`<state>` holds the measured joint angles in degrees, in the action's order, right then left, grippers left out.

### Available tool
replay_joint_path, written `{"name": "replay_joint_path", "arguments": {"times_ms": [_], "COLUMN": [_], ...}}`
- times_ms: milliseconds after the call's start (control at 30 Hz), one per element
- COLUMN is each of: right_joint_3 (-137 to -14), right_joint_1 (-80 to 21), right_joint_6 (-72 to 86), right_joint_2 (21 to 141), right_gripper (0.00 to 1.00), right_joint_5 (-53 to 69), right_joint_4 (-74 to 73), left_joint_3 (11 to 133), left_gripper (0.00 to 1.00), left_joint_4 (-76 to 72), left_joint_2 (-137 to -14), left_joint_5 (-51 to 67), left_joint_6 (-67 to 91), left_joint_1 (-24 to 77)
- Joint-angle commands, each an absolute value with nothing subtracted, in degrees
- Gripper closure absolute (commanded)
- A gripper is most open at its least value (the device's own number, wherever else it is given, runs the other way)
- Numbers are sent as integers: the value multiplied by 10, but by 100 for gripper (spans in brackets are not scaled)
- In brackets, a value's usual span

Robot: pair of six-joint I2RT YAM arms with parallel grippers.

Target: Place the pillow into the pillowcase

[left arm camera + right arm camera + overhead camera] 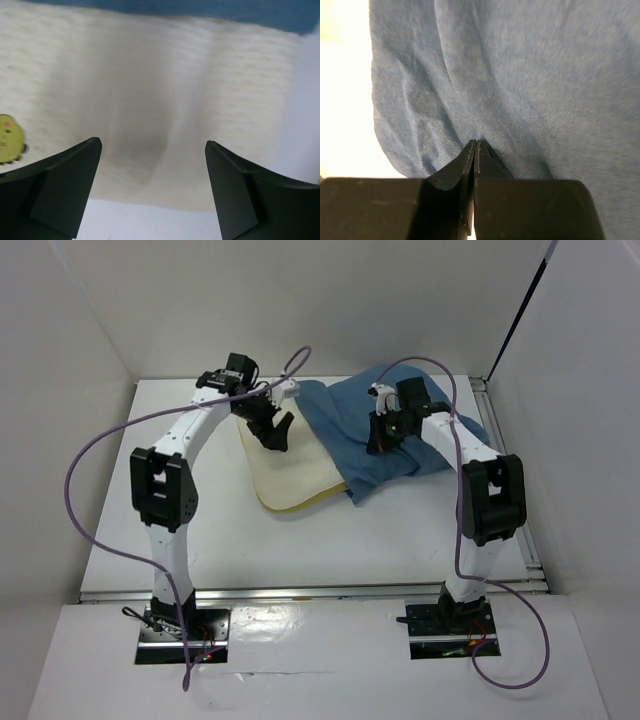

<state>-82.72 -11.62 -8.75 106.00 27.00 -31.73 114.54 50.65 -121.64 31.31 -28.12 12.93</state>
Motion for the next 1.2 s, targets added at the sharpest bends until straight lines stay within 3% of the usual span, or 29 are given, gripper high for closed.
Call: {"name": "replay_joint_path", "arguments": {"times_ms": [0,200,333,367,400,467,533,667,767,900,1167], "right_joint_3": [-874,-859,-818,-790,-776,-755,-755,-802,-808,-777,-753], "right_joint_1": [-112,-119,-161,-170,-179,-191,-191,-196,-196,-201,-201], "right_joint_6": [-86,-88,-132,-141,-149,-149,-140,-140,-128,-113,-101], "right_joint_2": [1053,990,919,885,871,845,845,874,880,880,868], "right_gripper": [98,87,78,73,48,40,29,6,0,0,0], "right_joint_5": [274,246,160,142,128,128,153,215,215,183,171], "right_joint_4": [-321,-250,-171,-122,-100,-68,-79,-190,-226,-226,-233], "left_joint_3": [1101,962,986,1027,1036,999,931,742,653,560,460], "left_gripper": [0,0,0,0,0,0,0,0,0,0,0], "left_joint_4": [571,556,582,632,642,631,502,347,264,178,48], "left_joint_2": [-1073,-929,-927,-968,-983,-961,-904,-798,-768,-762,-786], "left_joint_5": [375,336,353,363,368,368,310,138,27,-75,-154], "left_joint_6": [-339,-234,-146,-151,-151,-167,-162,-220,-234,-241,-291], "left_joint_1": [171,238,238,244,250,250,267,384,436,461,472]}}
